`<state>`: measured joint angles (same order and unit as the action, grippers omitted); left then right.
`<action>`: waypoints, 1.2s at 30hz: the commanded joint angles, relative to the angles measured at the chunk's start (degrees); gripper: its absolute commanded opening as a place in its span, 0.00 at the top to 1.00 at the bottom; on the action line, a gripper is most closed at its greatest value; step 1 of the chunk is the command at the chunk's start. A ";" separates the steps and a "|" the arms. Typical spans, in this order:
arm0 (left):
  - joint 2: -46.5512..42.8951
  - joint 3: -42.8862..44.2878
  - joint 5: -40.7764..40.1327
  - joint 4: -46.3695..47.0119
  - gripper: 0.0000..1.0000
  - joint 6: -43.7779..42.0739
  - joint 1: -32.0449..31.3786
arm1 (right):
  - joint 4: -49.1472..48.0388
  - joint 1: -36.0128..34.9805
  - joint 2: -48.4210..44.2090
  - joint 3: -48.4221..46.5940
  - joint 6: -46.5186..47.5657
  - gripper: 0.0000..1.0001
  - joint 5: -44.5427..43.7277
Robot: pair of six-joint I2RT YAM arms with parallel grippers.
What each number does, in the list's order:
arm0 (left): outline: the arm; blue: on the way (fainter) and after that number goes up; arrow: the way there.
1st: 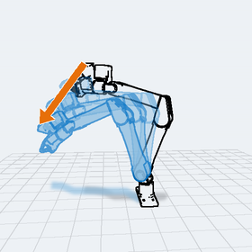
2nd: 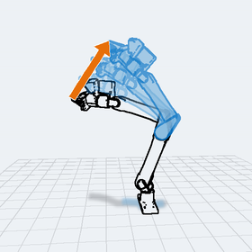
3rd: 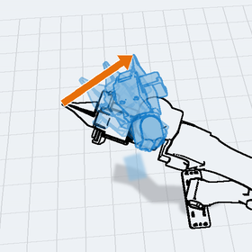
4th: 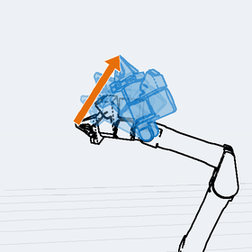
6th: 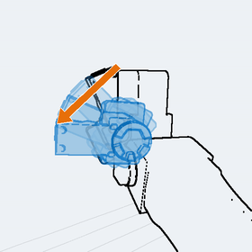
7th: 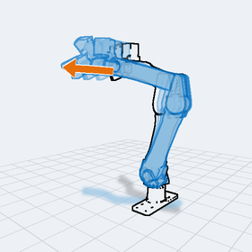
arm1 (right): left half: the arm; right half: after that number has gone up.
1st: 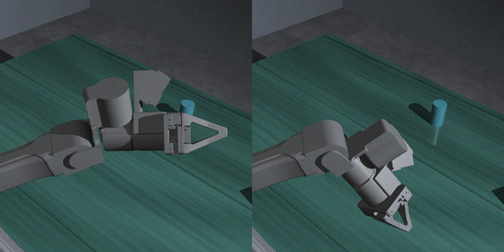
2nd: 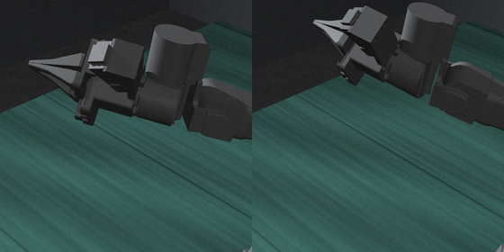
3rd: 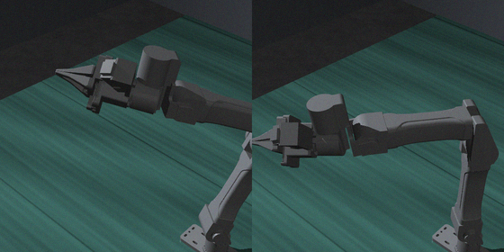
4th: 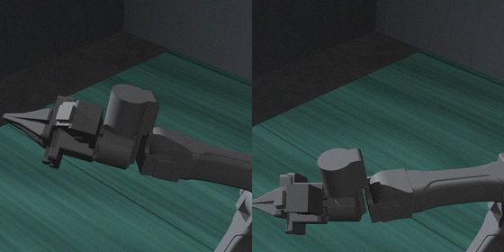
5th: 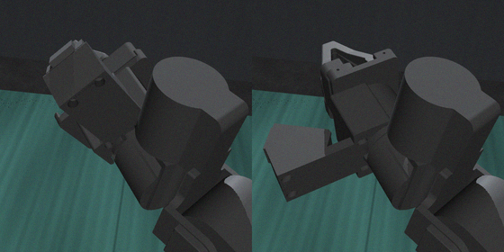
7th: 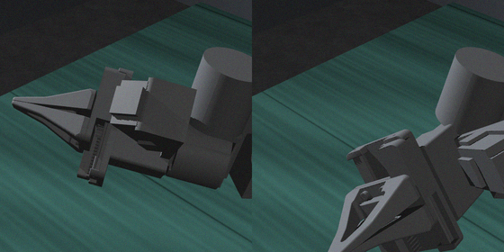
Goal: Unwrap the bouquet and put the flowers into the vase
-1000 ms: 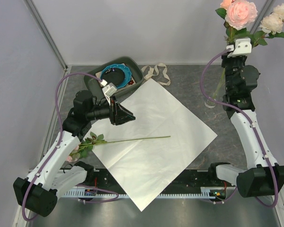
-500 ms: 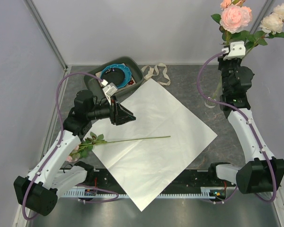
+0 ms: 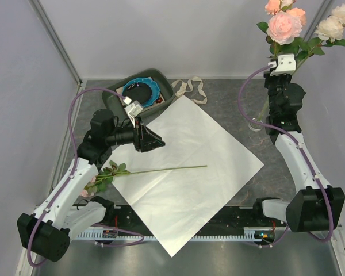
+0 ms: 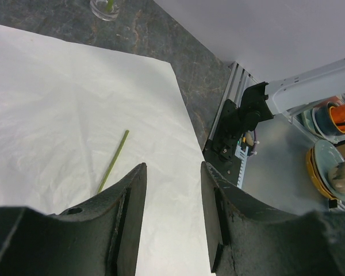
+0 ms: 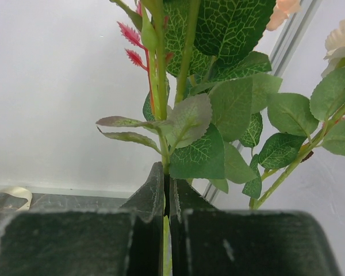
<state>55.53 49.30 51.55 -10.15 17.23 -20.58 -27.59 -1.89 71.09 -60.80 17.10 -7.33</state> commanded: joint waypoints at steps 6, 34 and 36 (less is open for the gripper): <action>0.19 -0.34 1.45 2.07 0.50 -0.53 0.28 | -5.45 1.01 0.80 2.17 -1.28 1.00 1.71; -0.42 -0.61 1.63 2.07 0.50 -0.36 0.36 | -9.41 3.91 5.19 8.41 -4.10 0.98 0.39; -0.42 -0.61 1.63 2.15 0.50 -0.36 0.36 | -9.41 4.00 5.72 8.50 -4.27 0.97 0.30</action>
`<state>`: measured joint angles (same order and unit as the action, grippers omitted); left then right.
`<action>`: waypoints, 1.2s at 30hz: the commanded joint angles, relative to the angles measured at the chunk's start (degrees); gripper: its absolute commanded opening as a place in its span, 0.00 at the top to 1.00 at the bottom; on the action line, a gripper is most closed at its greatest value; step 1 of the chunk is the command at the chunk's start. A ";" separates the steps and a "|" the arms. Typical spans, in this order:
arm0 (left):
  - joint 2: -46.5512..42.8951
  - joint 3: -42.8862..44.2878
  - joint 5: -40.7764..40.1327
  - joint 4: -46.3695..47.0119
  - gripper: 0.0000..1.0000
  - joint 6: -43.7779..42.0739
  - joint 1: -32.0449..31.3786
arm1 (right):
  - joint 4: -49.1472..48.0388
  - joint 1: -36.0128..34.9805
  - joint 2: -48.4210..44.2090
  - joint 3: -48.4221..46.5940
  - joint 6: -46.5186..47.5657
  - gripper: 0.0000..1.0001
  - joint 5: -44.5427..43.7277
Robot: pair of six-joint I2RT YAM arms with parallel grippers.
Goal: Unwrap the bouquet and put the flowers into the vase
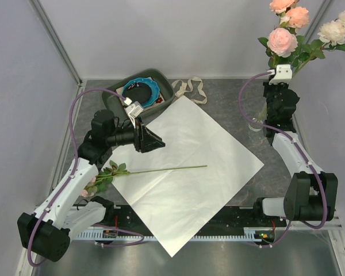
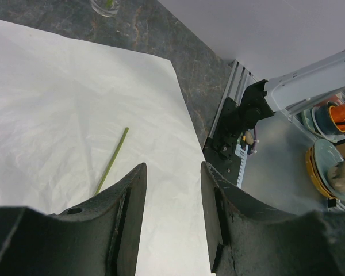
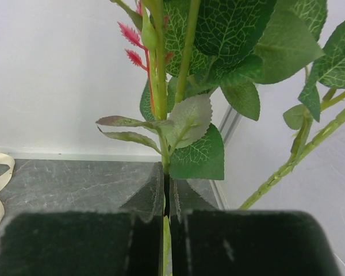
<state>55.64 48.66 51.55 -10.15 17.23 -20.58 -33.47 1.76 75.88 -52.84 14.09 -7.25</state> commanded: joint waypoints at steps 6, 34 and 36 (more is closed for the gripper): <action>-0.62 0.03 1.80 2.15 0.50 -0.27 0.36 | -3.79 0.70 2.26 1.07 -1.43 0.95 0.21; -2.46 -0.32 2.41 2.68 0.50 0.08 0.28 | -3.09 0.79 0.24 7.48 -3.10 0.89 0.39; -2.72 -0.24 2.33 2.68 0.50 0.08 0.36 | -3.35 0.79 -0.11 8.28 -3.19 0.87 0.48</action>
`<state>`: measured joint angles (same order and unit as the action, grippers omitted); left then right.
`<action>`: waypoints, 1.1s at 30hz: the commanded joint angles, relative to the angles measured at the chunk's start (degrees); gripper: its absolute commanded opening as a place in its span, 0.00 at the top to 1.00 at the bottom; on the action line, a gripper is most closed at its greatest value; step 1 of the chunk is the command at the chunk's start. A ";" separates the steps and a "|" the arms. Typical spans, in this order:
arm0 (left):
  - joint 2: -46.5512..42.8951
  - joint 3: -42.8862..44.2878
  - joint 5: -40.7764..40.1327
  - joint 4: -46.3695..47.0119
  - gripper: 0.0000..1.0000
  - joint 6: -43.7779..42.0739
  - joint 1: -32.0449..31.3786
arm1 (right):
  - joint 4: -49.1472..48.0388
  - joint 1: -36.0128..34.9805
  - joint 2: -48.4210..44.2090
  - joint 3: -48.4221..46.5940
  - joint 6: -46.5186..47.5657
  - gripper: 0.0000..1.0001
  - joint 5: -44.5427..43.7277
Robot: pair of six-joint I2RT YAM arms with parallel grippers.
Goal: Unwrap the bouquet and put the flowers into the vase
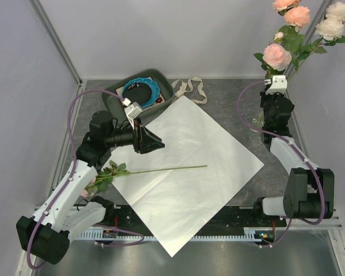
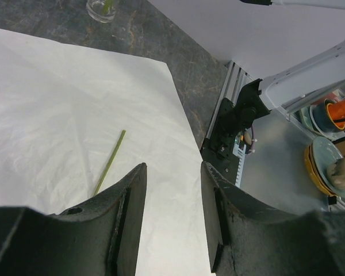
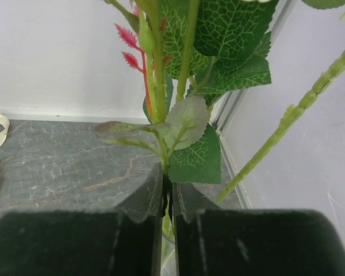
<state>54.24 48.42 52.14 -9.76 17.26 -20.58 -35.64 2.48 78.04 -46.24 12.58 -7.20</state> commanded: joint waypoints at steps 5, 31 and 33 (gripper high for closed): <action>-1.50 -0.17 1.83 2.29 0.50 0.15 0.36 | -1.28 0.07 -2.72 2.11 -1.77 0.85 0.08; -1.94 -0.17 2.53 2.55 0.50 0.50 0.36 | 4.78 -5.56 -9.22 3.79 -0.80 0.09 -10.46; -2.03 -0.26 2.70 2.73 0.50 0.59 0.36 | 8.12 -5.82 -11.06 3.88 -2.46 0.02 -11.69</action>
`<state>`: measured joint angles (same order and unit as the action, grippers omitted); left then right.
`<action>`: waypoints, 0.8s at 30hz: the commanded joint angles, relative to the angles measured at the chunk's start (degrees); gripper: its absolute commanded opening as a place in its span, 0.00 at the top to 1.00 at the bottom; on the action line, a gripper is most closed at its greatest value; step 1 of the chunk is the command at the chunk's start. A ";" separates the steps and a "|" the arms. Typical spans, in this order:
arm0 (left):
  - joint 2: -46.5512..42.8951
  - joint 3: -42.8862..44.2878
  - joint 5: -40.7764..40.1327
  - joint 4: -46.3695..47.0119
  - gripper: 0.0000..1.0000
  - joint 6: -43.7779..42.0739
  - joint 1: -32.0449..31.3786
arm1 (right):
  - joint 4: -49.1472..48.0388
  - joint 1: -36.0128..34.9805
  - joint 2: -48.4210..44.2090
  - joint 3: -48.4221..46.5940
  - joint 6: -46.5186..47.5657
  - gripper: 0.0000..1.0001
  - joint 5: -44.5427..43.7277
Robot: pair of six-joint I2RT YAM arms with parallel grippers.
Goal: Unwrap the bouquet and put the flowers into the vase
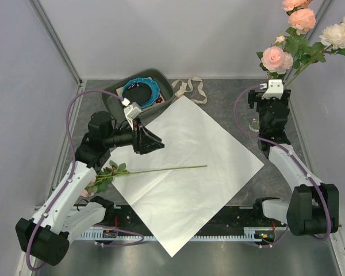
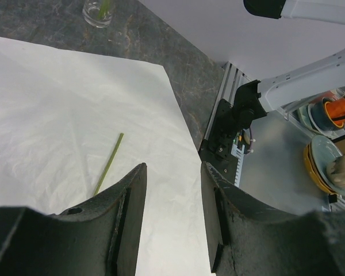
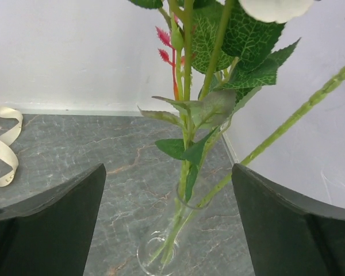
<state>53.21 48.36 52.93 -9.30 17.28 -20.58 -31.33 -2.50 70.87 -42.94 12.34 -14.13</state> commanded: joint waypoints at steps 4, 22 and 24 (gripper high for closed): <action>-1.27 -0.28 2.18 2.27 0.50 0.91 0.36 | 10.75 -1.54 -6.71 0.40 -9.85 0.02 -9.59; 5.85 -4.67 -32.97 -12.74 0.49 25.86 1.33 | 47.60 -22.09 -24.40 7.53 -35.90 0.02 5.06; 6.55 -6.95 -35.33 -12.76 0.53 29.89 1.42 | 45.05 -28.13 -21.49 6.29 -33.45 0.02 8.84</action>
<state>57.89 44.84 31.27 -15.49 33.67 -19.92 14.81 -22.26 45.10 -34.81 -22.13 -13.50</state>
